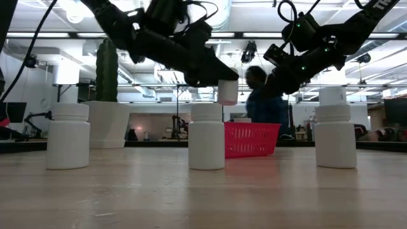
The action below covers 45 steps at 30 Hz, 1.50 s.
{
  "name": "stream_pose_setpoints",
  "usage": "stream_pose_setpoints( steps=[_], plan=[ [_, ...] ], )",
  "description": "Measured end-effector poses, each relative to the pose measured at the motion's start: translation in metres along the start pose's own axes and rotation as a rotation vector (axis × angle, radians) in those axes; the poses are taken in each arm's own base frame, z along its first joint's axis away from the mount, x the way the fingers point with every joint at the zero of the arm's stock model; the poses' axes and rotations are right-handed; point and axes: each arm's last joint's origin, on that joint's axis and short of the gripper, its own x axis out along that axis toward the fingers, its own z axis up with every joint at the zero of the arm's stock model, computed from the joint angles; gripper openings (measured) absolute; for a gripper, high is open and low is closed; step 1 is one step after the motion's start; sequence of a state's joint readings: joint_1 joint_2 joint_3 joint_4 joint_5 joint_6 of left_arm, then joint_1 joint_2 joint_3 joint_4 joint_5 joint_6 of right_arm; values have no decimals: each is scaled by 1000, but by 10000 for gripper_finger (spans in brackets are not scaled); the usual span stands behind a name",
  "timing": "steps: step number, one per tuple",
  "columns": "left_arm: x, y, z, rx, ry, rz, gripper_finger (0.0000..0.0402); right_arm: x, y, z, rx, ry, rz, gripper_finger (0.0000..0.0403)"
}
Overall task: Pick and place pill bottles into a basket
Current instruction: Put the white pill bottle into the red bin
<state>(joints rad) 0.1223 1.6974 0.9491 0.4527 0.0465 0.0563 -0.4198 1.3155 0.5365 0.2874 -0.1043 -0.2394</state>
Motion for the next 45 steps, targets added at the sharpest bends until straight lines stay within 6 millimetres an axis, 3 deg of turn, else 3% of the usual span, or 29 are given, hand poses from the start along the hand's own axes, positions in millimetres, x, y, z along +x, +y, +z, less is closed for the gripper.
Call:
stream_pose_setpoints(
  steps=[7, 19, 37, 45],
  plan=[
    [-6, 0, -17, -26, -54, 43, 159, 0, 0, 0, 3, 0, 0, 8],
    [-9, -8, -28, -44, -40, 49, 159, 0, 0, 1, 2, -7, -1, 8],
    [14, -12, -57, -68, -71, 72, 159, 0, 0, 1, 10, -8, -1, 9],
    [13, -12, -57, -67, -70, 77, 159, 0, 0, 1, 11, -6, -1, 8]
  ],
)
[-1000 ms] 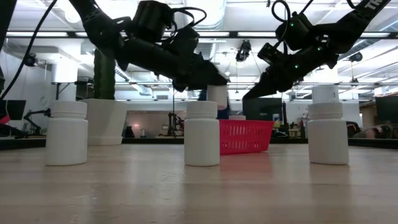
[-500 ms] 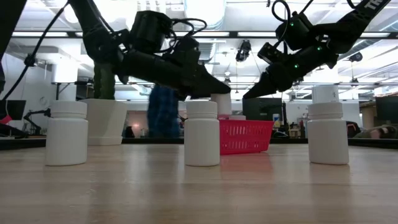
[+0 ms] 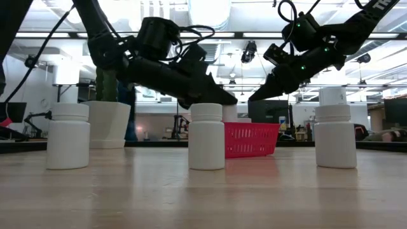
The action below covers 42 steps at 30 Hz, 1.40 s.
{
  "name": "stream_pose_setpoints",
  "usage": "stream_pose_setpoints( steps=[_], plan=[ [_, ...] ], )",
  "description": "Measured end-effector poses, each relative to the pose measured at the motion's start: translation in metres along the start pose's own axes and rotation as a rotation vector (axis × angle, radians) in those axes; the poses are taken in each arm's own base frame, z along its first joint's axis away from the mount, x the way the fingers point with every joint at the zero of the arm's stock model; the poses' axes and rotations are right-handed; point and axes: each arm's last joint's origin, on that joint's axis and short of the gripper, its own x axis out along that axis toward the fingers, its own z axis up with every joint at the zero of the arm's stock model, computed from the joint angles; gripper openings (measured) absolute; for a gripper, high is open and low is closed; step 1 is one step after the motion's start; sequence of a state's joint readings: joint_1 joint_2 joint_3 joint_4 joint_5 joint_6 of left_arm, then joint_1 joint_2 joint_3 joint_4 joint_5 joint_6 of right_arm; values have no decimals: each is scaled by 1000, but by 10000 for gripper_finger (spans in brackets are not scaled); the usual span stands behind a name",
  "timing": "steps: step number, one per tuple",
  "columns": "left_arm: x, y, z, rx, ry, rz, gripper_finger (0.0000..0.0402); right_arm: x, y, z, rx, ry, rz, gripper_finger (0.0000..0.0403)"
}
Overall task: Pick and place pill bottles into a basket
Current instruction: Put the white pill bottle into the red bin
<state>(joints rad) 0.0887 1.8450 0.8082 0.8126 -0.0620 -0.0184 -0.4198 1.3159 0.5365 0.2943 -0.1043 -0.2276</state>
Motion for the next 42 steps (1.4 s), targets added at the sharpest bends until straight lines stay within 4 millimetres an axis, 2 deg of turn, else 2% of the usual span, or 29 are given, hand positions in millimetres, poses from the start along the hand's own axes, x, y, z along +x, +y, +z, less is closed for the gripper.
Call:
stream_pose_setpoints(
  steps=[11, 42],
  plan=[
    [6, 0, -15, 8, 45, 1, 152, 0, 0, 0, 3, 1, 0, 8],
    [7, 0, -19, 12, 70, 9, 155, 0, 0, 0, 2, 2, 2, 8]
  ],
)
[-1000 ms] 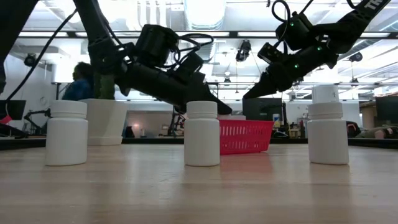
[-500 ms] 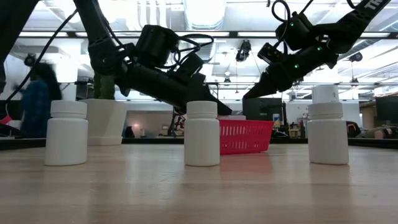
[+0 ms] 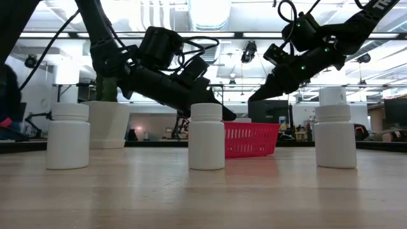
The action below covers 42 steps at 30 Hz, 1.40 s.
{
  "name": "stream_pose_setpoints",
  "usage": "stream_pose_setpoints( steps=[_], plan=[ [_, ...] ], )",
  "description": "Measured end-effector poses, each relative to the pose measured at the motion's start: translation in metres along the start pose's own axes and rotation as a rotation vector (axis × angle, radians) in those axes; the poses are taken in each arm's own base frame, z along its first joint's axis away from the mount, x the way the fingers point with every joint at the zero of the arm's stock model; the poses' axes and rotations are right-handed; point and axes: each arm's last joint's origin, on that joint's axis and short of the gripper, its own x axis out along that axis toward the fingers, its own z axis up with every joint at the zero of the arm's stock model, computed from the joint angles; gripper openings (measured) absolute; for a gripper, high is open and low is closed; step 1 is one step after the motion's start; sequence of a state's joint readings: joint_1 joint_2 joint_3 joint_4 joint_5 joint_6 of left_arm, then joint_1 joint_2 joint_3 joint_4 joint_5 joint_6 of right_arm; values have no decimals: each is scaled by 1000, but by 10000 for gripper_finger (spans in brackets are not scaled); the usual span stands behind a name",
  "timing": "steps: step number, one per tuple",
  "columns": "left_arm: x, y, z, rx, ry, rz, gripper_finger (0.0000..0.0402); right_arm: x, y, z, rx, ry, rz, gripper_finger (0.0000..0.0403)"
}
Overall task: Pick and place pill bottles into a basket
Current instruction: Put the white pill bottle into the red bin
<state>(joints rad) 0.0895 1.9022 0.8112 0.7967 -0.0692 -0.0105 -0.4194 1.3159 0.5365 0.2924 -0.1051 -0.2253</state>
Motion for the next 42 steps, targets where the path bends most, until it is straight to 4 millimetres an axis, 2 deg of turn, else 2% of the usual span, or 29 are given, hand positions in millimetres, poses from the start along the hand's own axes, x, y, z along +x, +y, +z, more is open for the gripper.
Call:
stream_pose_setpoints(
  steps=[42],
  plan=[
    [0, -1, 0, -2, 2, -38, 156, 0, 0, 0, 5, -1, 4, 8]
  ],
)
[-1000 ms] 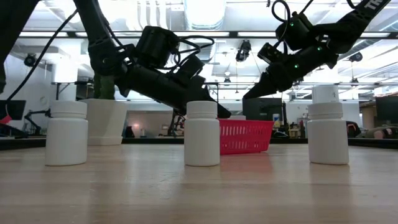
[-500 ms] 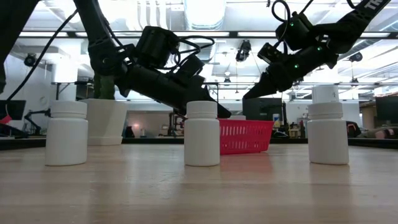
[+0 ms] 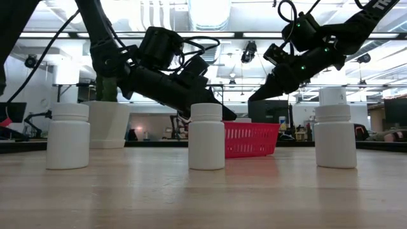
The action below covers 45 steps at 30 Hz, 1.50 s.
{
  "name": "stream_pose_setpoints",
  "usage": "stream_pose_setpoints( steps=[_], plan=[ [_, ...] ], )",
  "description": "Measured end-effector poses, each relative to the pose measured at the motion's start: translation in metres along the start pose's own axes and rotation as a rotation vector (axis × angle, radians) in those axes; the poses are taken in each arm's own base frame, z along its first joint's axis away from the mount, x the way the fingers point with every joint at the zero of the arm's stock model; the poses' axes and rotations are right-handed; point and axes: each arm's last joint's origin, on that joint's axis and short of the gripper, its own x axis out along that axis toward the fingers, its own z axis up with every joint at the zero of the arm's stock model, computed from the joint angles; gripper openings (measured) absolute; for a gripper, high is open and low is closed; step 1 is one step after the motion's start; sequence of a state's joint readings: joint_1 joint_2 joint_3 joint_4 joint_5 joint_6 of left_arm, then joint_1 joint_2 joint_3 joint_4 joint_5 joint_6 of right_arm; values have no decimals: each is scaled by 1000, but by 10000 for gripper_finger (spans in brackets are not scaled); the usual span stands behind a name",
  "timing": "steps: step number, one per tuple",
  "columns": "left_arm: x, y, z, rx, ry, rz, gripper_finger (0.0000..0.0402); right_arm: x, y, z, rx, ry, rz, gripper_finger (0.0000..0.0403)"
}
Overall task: Pick and place pill bottles into a basket
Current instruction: Put the white pill bottle into the red bin
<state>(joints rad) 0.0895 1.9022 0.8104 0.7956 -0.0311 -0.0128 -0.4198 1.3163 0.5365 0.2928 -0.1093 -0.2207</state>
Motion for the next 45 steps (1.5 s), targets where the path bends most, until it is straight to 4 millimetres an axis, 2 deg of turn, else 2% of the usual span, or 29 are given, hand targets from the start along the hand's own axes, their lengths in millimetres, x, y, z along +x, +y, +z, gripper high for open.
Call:
stream_pose_setpoints(
  steps=[7, 16, 24, 33, 37, 41, 45],
  plan=[
    [0, 0, 0, 1, 0, -3, 158, 0, 0, 0, 1, -1, 3, 8],
    [0, 0, 0, 2, -1, -2, 207, 0, 0, 0, 4, -1, 3, 8],
    [1, 0, 3, 21, -13, -3, 210, 0, 0, 0, 4, 0, 3, 8],
    [-8, 0, 21, 70, -66, -2, 210, 0, 0, 0, 4, 4, 5, 8],
    [-16, 0, 35, 82, -85, -1, 210, 0, 0, 0, 4, 4, 4, 8],
    [-33, 0, 56, 102, -101, -2, 210, 0, 0, 0, 2, 3, 4, 8],
    [-58, 0, 74, 116, -125, -2, 209, 0, 0, 0, -1, 1, 4, 8]
  ],
)
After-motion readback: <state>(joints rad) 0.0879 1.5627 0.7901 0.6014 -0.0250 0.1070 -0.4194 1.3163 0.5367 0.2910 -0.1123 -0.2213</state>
